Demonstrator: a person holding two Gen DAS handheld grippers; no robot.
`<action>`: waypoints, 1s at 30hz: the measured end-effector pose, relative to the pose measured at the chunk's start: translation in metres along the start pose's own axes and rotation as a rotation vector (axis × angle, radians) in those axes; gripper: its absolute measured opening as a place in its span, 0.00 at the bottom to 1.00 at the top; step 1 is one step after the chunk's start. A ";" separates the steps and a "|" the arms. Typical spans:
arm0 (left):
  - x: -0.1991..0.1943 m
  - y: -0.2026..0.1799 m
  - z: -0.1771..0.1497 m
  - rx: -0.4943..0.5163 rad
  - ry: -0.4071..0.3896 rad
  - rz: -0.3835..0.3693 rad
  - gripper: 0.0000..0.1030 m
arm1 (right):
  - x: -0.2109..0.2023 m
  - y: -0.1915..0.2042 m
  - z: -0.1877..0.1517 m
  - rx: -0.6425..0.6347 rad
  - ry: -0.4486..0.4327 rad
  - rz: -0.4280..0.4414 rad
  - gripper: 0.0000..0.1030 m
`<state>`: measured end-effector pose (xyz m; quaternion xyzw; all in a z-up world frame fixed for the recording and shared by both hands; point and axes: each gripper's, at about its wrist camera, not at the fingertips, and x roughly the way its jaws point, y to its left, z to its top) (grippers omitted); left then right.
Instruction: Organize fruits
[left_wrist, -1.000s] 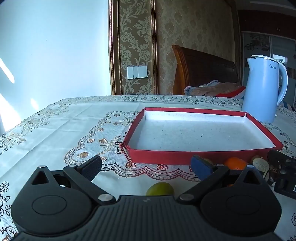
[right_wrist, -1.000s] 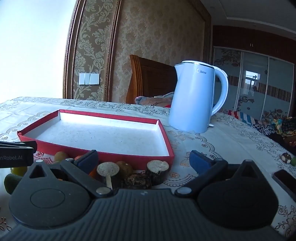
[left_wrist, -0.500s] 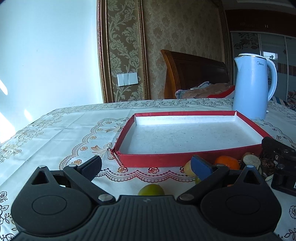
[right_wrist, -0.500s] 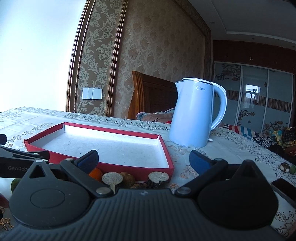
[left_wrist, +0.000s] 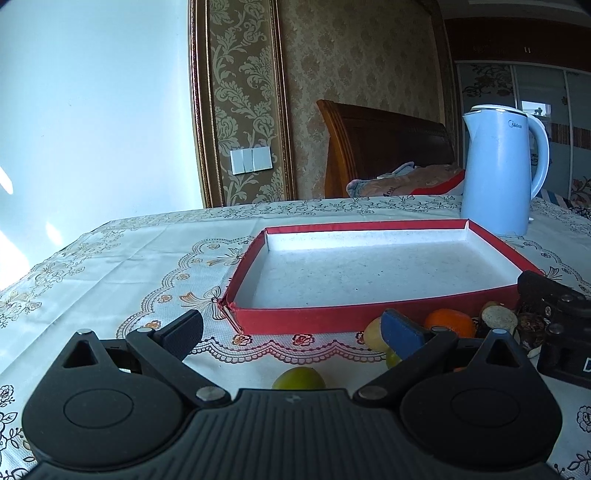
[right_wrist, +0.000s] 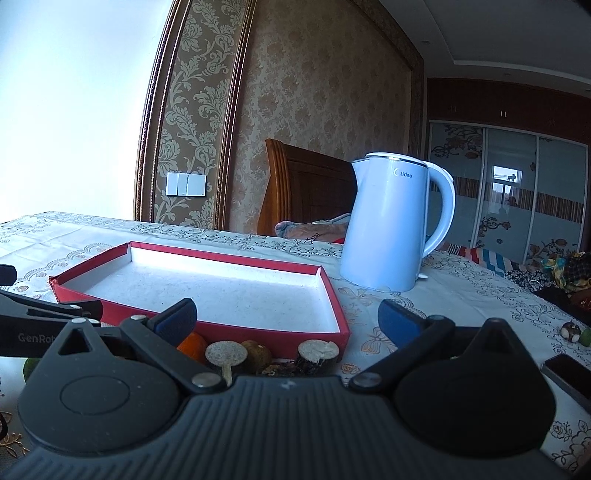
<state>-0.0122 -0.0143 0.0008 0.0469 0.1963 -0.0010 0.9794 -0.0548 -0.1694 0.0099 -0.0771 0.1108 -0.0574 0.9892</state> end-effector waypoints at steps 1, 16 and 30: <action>0.001 -0.001 0.000 0.007 0.009 -0.001 1.00 | 0.000 0.000 0.000 0.001 0.002 0.001 1.00; 0.005 -0.005 -0.003 0.043 0.029 -0.014 1.00 | 0.004 -0.003 -0.001 0.020 0.024 0.001 1.00; 0.005 -0.013 -0.006 0.091 0.059 -0.042 1.00 | 0.012 -0.008 0.001 0.054 0.060 0.002 1.00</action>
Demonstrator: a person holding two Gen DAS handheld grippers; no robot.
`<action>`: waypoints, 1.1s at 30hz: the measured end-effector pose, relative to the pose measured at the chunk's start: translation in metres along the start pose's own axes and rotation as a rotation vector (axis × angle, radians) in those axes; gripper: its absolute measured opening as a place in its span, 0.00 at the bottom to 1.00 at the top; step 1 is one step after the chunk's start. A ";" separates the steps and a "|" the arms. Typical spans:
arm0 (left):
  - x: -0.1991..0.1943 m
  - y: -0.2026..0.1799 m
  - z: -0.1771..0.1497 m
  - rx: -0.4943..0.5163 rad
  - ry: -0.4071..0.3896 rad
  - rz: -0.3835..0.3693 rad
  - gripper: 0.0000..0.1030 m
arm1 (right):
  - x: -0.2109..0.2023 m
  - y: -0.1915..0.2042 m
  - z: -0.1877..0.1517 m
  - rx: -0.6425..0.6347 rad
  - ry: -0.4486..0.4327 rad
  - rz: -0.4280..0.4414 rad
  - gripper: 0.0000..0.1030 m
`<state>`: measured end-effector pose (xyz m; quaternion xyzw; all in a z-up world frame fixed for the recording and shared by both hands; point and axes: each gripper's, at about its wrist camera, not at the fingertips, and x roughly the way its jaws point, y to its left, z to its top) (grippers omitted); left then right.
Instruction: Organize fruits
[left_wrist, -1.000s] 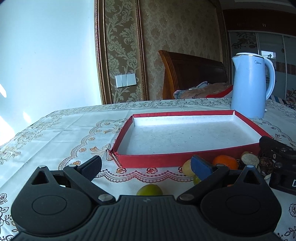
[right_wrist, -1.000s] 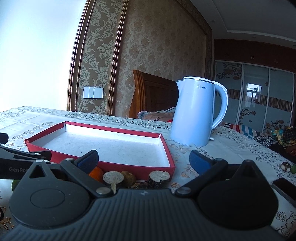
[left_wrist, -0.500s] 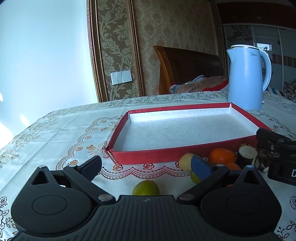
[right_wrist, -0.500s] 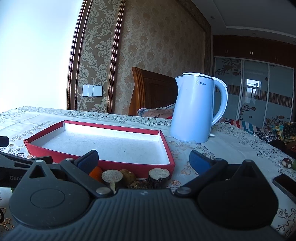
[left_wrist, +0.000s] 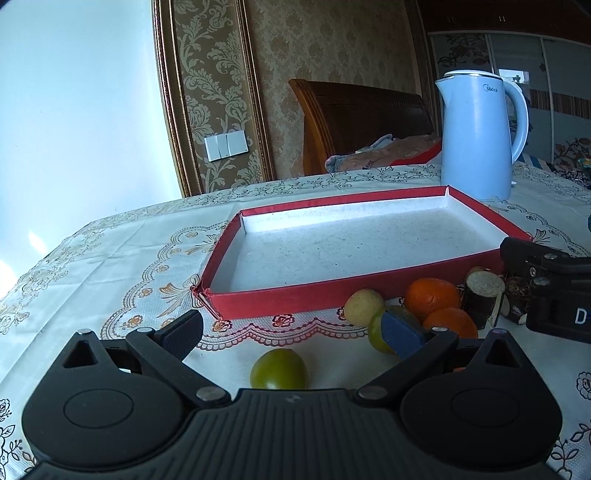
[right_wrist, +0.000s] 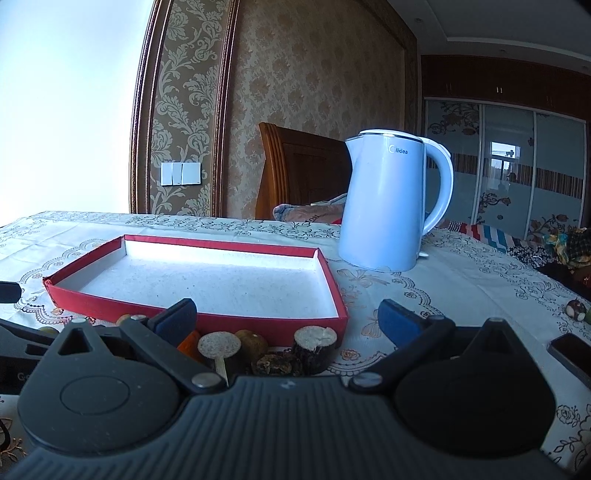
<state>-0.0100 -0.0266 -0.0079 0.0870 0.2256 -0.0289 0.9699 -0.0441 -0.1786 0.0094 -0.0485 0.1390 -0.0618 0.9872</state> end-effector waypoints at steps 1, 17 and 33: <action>0.000 0.000 0.000 0.000 -0.002 -0.001 1.00 | 0.000 0.000 0.000 0.001 0.000 0.000 1.00; 0.002 0.000 0.001 -0.002 0.016 0.000 1.00 | 0.005 -0.004 0.000 0.026 0.022 -0.004 1.00; 0.000 0.020 0.001 -0.104 0.011 -0.004 1.00 | -0.016 -0.080 -0.020 0.156 0.165 0.050 1.00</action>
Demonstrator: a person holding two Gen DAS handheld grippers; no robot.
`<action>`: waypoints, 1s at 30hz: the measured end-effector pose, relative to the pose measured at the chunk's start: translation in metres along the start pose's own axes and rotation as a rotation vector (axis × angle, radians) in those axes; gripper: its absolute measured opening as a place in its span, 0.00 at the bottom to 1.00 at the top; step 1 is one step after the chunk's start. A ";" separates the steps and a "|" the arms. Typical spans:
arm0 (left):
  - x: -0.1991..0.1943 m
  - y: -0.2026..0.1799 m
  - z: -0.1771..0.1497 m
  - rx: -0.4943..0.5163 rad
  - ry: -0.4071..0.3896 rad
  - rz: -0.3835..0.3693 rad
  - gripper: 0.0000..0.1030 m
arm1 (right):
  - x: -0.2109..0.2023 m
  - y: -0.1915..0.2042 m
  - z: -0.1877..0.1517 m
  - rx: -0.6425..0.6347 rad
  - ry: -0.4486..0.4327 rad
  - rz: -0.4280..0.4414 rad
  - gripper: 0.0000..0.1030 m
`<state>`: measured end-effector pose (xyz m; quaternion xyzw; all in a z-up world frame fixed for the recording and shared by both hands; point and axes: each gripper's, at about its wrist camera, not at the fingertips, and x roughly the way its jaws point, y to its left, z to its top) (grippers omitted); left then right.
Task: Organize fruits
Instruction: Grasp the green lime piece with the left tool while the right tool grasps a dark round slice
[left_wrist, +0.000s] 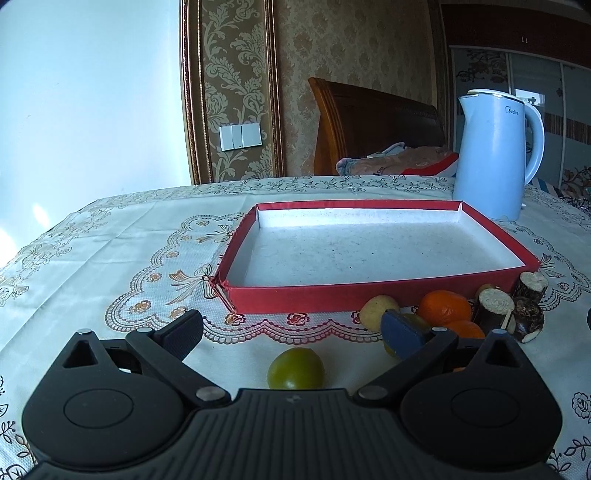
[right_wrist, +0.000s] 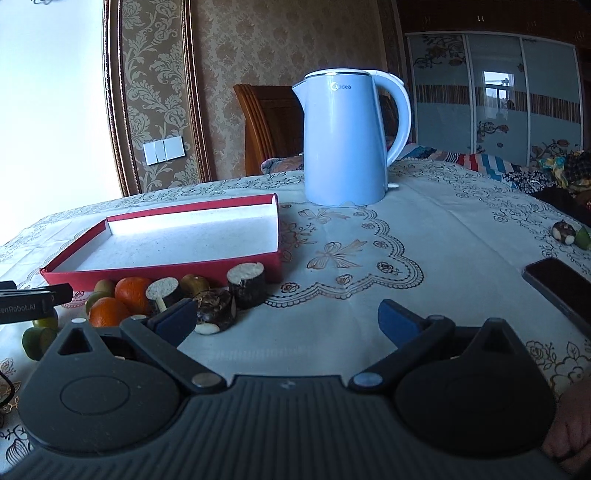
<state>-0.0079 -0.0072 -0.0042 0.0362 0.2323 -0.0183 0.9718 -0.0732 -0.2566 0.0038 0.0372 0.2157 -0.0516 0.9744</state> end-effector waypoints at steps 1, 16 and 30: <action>-0.001 0.001 0.000 0.000 -0.003 0.007 1.00 | 0.001 0.002 -0.001 -0.018 0.005 -0.002 1.00; -0.001 0.034 0.006 -0.112 0.011 0.069 1.00 | 0.049 0.043 0.010 -0.179 0.164 0.085 0.86; -0.028 0.040 -0.015 -0.080 0.078 -0.036 1.00 | 0.067 0.056 0.012 -0.214 0.213 0.155 0.52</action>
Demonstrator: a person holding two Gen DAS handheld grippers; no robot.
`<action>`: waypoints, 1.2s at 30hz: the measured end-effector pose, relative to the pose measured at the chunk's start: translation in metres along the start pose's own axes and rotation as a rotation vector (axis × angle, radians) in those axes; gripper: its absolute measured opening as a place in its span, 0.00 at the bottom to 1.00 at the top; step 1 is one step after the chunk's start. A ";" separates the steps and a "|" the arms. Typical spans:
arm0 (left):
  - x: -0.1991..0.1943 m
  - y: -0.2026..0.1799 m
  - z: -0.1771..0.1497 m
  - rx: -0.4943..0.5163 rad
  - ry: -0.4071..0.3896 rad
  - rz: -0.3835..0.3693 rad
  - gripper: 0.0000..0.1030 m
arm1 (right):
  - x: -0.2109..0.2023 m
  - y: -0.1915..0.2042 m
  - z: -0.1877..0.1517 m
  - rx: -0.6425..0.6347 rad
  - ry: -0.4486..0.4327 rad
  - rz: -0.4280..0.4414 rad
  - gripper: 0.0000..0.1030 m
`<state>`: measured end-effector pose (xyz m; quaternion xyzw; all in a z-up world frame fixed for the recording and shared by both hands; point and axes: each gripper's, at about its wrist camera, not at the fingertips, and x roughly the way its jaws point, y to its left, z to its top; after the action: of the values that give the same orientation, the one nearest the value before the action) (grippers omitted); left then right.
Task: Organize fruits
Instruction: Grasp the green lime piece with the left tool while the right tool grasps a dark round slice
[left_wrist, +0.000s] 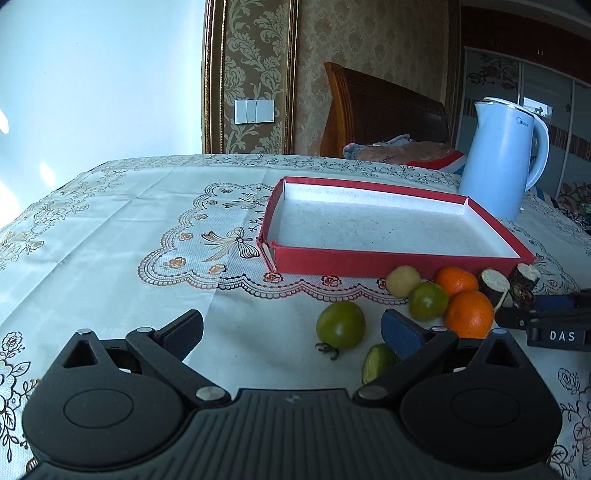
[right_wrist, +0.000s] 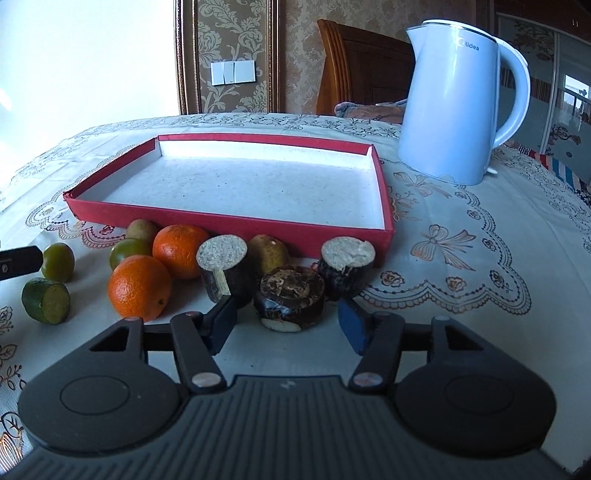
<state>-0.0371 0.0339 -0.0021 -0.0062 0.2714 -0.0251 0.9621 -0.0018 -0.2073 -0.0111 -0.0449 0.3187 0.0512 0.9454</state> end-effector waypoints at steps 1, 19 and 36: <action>-0.002 -0.003 -0.002 0.010 -0.002 0.002 1.00 | -0.001 0.001 0.000 -0.005 -0.003 0.003 0.49; -0.017 -0.050 -0.008 0.149 0.016 0.004 1.00 | -0.003 -0.005 -0.001 0.027 -0.012 0.014 0.39; 0.001 -0.054 -0.016 0.118 0.105 -0.057 0.36 | -0.003 -0.008 -0.002 0.042 -0.017 0.027 0.39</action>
<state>-0.0471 -0.0202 -0.0144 0.0441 0.3191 -0.0688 0.9442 -0.0040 -0.2158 -0.0101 -0.0202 0.3123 0.0577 0.9480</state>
